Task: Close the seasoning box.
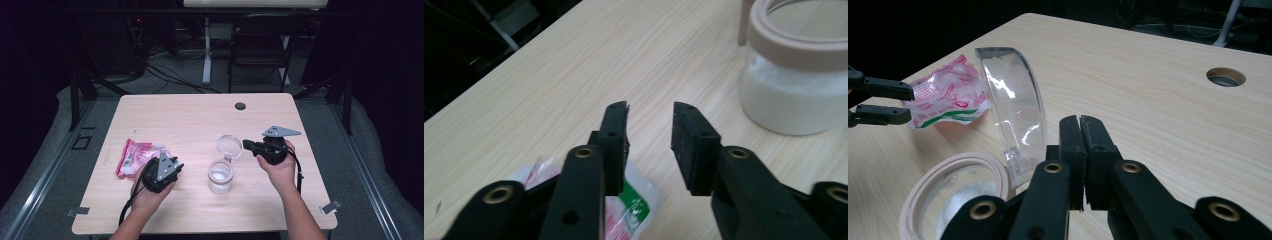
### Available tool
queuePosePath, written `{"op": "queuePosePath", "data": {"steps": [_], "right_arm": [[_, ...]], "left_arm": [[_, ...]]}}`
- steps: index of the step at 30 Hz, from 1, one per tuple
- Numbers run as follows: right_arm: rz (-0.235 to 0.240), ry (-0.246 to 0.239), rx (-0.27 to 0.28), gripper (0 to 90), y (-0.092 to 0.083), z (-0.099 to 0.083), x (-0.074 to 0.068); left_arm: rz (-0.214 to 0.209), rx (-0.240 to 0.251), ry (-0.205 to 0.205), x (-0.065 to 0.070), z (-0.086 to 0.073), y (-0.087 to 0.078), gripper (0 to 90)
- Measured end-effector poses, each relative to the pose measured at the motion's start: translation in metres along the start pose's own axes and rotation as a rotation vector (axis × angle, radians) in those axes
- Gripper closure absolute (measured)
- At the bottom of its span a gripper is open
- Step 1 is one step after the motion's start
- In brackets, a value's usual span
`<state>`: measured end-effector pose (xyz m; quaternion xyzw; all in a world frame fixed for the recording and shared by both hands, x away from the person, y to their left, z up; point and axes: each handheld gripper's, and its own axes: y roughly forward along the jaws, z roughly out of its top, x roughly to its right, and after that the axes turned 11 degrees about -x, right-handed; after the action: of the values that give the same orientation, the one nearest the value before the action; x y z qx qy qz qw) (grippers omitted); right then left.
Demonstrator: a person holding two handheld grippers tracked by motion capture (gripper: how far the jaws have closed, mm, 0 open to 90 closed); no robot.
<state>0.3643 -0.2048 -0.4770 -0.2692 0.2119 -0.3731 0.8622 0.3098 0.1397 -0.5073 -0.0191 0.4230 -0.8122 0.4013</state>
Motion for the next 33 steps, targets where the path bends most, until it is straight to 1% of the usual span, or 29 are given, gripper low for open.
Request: {"op": "queuePosePath", "data": {"steps": [2,4,6,9,12,15,17,22,25,27,29,31,33], "right_arm": [[0.001,-0.005,-0.004,88.6,0.0,0.0,-0.001],[0.003,-0.009,-0.008,88.4,0.0,0.001,-0.002],[0.002,-0.008,-0.007,87.9,0.001,0.0,-0.003],[0.005,-0.015,-0.008,87.5,0.001,0.001,-0.003],[0.006,-0.014,-0.007,87.1,0.002,0.001,-0.003],[0.007,-0.016,-0.009,87.0,0.002,0.001,-0.004],[0.007,-0.014,-0.008,87.0,0.002,0.001,-0.004],[0.009,-0.019,-0.008,86.9,0.002,0.001,-0.005],[0.012,-0.019,-0.007,86.7,0.002,0.001,-0.005],[0.013,-0.019,-0.006,86.5,0.002,0.001,-0.005],[0.013,-0.019,-0.006,86.3,0.002,0.001,-0.005],[0.016,-0.017,-0.001,86.3,0.002,0.001,-0.006],[0.019,-0.025,-0.005,86.2,0.002,0.001,-0.007]], "left_arm": [[-0.014,0.002,0.02,0.003,0.007,0.0,72.8],[-0.035,0.015,0.02,0.006,0.014,0.0,76.8],[-0.061,0.026,0.018,0.008,0.022,0.0,79.4],[-0.099,0.027,0.016,0.009,0.034,-0.001,82.1],[-0.145,0.04,0.0,0.008,0.047,-0.002,83.6],[-0.175,0.042,-0.005,0.006,0.06,-0.003,85.2],[-0.183,0.04,-0.009,0.005,0.068,-0.002,86.3],[-0.189,0.044,0.003,0.006,0.086,0.002,89.5],[-0.203,0.051,0.004,0.007,0.095,0.006,89.8],[-0.219,0.056,-0.006,0.008,0.1,0.008,89.8],[-0.23,0.059,-0.007,0.01,0.104,0.01,89.8],[-0.237,0.064,-0.004,0.011,0.107,0.011,89.9],[-0.239,0.063,0.0,0.013,0.11,0.011,89.9]]}}
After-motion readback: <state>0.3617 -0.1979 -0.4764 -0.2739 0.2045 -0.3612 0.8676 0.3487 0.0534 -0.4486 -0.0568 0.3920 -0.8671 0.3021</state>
